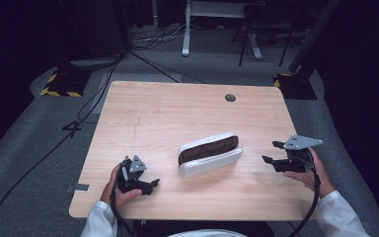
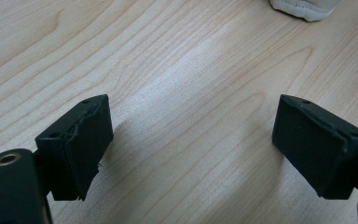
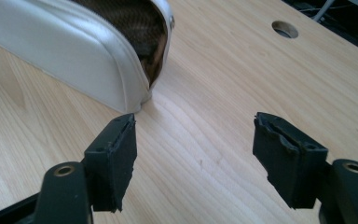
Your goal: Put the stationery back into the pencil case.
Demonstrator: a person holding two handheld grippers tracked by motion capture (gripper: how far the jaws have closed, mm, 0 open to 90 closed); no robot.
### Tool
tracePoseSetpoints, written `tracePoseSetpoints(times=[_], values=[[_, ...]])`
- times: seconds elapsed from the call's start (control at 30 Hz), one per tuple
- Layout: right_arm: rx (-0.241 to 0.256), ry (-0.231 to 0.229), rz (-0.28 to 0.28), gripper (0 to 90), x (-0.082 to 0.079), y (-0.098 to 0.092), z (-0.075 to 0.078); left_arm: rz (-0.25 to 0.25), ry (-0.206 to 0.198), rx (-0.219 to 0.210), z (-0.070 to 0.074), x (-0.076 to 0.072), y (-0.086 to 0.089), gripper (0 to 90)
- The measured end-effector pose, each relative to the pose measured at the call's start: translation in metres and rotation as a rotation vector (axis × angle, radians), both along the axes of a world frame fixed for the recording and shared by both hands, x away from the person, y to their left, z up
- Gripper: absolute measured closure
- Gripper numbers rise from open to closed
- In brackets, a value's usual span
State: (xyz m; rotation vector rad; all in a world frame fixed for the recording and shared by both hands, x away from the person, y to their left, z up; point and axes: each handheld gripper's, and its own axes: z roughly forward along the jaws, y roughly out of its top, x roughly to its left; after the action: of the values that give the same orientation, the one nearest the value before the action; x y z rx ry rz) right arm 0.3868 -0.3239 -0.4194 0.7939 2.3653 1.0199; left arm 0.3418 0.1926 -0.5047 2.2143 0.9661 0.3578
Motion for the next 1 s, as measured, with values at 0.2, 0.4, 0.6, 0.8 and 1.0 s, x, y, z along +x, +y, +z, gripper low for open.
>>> tracePoseSetpoints(times=[0.2, 0.4, 0.6, 0.8, 1.0], values=[[-0.041, 0.010, -0.032, 31.3, -0.006, -0.009, -0.016, 0.000, 0.000, 0.000, 0.000, 0.000, 0.000, 12.8], [-0.068, 0.021, -0.055, 31.2, -0.013, -0.018, -0.029, 0.005, -0.003, 0.002, 0.000, 0.000, 0.000, 12.9], [-0.074, 0.042, -0.074, 31.1, -0.021, -0.028, -0.040, 0.006, -0.003, 0.003, 0.000, -0.001, 0.000, 12.9], [-0.063, 0.064, -0.090, 31.0, -0.029, -0.038, -0.054, 0.006, -0.003, 0.003, 0.000, -0.001, 0.000, 12.9], [-0.052, 0.082, -0.122, 31.5, -0.036, -0.049, -0.065, 0.009, -0.005, 0.005, 0.000, -0.001, 0.000, 13.0]])
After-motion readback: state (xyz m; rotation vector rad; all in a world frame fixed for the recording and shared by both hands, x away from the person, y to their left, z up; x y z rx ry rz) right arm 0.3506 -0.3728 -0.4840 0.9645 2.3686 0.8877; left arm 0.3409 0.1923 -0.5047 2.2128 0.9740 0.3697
